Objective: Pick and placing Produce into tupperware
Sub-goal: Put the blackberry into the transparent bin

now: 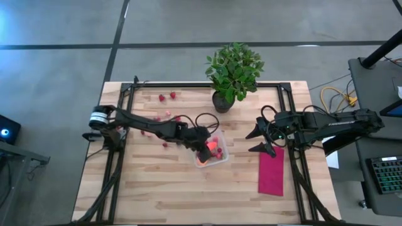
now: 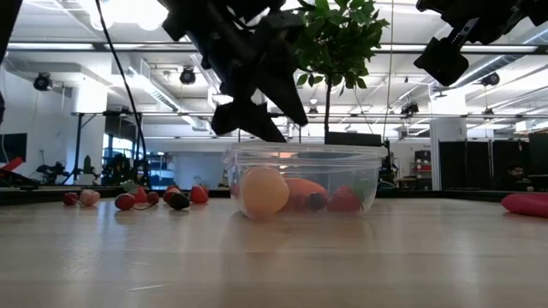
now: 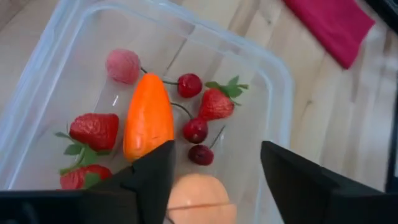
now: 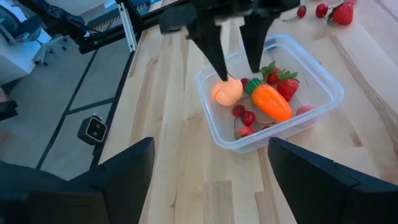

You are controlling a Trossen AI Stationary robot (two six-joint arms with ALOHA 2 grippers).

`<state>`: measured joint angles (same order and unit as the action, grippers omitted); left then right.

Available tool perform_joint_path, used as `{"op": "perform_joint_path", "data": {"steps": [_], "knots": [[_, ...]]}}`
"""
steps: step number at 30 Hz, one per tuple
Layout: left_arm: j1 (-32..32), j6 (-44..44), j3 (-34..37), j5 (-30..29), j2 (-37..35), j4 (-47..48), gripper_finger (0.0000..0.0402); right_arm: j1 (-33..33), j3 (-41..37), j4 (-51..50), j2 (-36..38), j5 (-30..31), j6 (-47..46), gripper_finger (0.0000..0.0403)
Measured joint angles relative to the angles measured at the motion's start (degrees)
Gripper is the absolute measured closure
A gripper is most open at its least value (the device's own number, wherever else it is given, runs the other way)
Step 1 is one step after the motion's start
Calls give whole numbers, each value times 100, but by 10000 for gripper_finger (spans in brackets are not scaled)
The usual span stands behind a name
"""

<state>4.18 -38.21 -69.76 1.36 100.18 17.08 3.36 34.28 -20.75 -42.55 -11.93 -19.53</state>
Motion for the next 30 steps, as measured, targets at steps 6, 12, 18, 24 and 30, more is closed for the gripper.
{"op": "perform_joint_path", "data": {"steps": [6,12,18,24,30], "knots": [[302,155,-25,-42,-549,999,169,-1,0,1,-2,0,0,95],[635,108,-15,-875,-1067,2765,186,0,0,2,-2,0,0,92],[621,601,395,-1102,-1230,2602,196,-1,0,2,0,-1,0,96],[440,1069,1384,-1036,-1214,1845,199,0,0,2,0,0,0,90],[442,1608,2109,-1035,-1660,896,199,-1,0,2,0,0,0,93]]}}
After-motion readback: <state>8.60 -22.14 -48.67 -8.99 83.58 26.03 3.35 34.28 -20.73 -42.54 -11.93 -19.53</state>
